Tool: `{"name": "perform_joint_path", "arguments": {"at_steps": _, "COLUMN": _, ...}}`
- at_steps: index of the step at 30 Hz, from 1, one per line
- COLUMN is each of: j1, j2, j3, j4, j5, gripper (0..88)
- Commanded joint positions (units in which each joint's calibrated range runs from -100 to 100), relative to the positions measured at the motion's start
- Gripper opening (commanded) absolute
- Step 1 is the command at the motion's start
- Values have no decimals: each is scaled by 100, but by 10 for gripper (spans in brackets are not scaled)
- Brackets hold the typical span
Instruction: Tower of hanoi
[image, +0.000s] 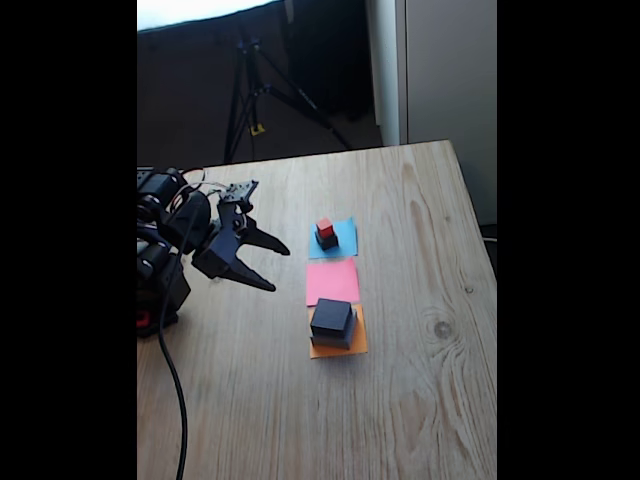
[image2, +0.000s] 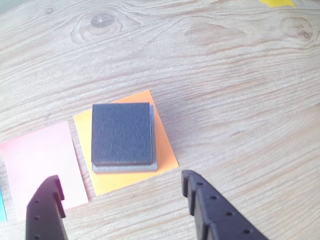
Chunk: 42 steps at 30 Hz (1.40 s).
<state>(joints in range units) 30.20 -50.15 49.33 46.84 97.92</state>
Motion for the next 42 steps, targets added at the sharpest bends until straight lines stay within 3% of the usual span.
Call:
{"name": "perform_joint_path", "arguments": {"at_steps": 1, "j1": -57, "j2": 64, "j3": 476, "j4": -1135, "j5": 91, "gripper": 285}}
{"name": "perform_joint_path", "arguments": {"at_steps": 6, "j1": -32, "j2": 428, "j3": 1349, "j4": -2559, "j5": 158, "gripper": 289}}
{"name": "perform_joint_path", "arguments": {"at_steps": 10, "j1": -41, "j2": 791, "j3": 2340, "j4": -4510, "j5": 208, "gripper": 296}}
{"name": "perform_joint_path", "arguments": {"at_steps": 22, "j1": -199, "j2": 1987, "j3": 3186, "j4": -6995, "j5": 208, "gripper": 329}}
{"name": "perform_joint_path", "arguments": {"at_steps": 32, "j1": -57, "j2": 2509, "j3": 3613, "j4": -7998, "j5": 208, "gripper": 445}}
{"name": "perform_joint_path", "arguments": {"at_steps": 42, "j1": 218, "j2": 3228, "j3": 3767, "j4": -9018, "j5": 208, "gripper": 447}}
